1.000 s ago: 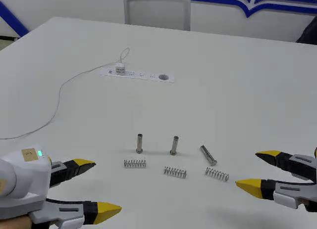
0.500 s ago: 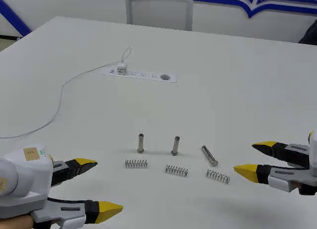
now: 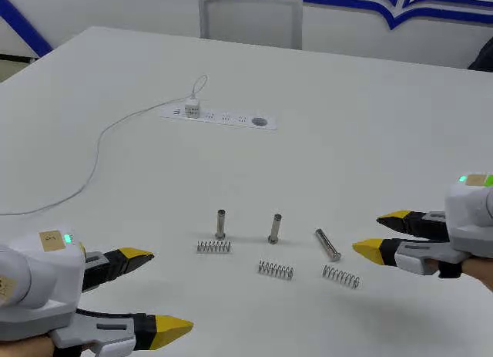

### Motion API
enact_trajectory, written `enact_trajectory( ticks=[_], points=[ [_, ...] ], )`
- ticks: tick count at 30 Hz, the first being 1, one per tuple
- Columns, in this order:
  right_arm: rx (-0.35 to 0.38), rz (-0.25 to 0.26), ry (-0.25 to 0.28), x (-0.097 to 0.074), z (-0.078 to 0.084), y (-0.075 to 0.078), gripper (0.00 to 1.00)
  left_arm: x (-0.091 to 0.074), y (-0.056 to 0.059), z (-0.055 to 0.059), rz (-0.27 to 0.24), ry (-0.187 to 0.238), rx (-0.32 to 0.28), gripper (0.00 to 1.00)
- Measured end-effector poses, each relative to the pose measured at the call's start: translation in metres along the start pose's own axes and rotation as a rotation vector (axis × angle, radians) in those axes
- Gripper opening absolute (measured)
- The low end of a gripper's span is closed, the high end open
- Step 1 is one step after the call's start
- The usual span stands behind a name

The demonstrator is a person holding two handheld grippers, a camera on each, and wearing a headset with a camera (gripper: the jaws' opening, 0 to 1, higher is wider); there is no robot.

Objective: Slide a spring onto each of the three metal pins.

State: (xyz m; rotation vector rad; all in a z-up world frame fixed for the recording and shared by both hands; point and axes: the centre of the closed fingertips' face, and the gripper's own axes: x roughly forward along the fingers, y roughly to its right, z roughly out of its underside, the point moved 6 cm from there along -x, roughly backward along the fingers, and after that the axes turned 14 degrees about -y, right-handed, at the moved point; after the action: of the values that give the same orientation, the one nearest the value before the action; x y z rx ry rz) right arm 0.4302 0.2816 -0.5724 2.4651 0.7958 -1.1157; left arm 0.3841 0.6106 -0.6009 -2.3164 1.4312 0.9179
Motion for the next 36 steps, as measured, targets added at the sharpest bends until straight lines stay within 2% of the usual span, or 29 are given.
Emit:
enact_trajectory(
  ticks=[4,10,17,26,36],
  points=[
    [-0.003,0.017,-0.04,0.011,-0.005,0.002,0.37,0.0,0.0,0.0,-0.001,0.0,-0.002,0.71],
    [0.008,0.022,-0.074,0.027,-0.011,0.01,0.32,0.0,0.0,0.003,0.0,-0.004,-0.006,0.71],
    [0.002,0.018,-0.126,0.045,-0.017,0.008,0.29,0.001,-0.001,0.004,0.002,-0.006,-0.009,0.7],
    [0.052,0.006,-0.205,0.066,-0.018,0.007,0.23,0.001,-0.001,0.006,0.004,-0.011,-0.016,0.69],
    [0.117,0.023,-0.28,0.084,-0.018,0.007,0.18,0.001,-0.002,0.008,0.003,-0.015,-0.021,0.67]
  ],
)
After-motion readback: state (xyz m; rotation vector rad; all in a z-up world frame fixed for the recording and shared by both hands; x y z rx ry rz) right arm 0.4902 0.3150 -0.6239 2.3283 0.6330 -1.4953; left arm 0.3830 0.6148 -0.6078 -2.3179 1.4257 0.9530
